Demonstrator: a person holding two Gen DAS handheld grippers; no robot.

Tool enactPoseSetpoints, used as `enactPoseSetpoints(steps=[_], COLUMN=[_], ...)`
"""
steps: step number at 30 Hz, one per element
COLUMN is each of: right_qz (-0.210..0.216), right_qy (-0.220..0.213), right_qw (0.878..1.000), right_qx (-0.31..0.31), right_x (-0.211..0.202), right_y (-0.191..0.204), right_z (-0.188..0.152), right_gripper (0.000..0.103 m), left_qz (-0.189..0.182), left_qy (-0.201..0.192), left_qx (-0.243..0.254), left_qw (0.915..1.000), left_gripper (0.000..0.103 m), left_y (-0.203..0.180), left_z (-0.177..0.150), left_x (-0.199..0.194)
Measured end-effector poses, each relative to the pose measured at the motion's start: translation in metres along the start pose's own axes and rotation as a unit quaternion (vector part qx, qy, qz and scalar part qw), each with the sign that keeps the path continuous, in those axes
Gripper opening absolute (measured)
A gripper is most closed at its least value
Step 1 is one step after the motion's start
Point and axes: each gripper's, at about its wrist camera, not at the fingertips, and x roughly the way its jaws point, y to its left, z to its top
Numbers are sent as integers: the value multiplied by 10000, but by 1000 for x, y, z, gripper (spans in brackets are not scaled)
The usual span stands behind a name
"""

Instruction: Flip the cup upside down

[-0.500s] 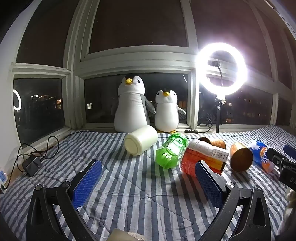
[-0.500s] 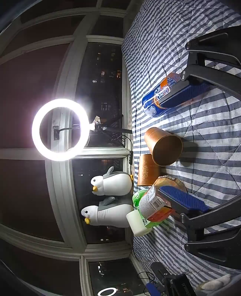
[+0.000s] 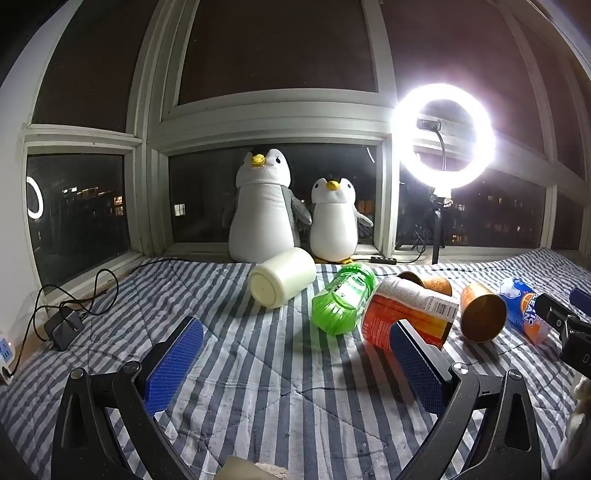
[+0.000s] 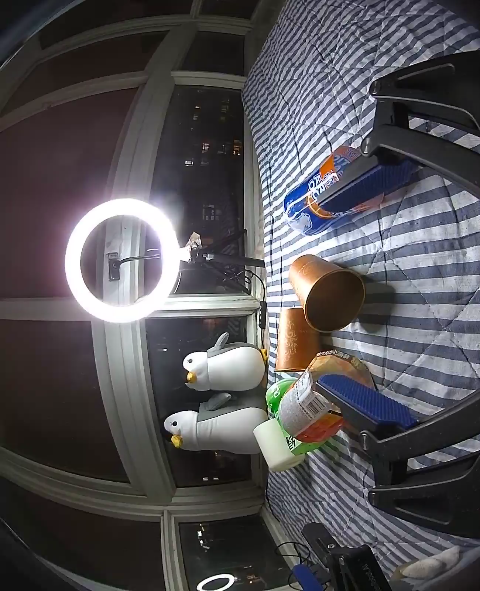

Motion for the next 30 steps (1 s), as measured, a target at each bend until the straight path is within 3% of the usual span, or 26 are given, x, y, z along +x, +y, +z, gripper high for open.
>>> enactPoseSetpoints(steps=[30], right_qz=[-2], right_qy=[-25], right_qw=[10000], right_qx=[52], right_x=[0], right_y=[-3], right_z=[-2], right_gripper=[89], left_qz=[12], left_qy=[16], left_qx=[4], left_qw=[10000], left_gripper=[102], left_y=[-1], left_z=[-4], left_x=[0])
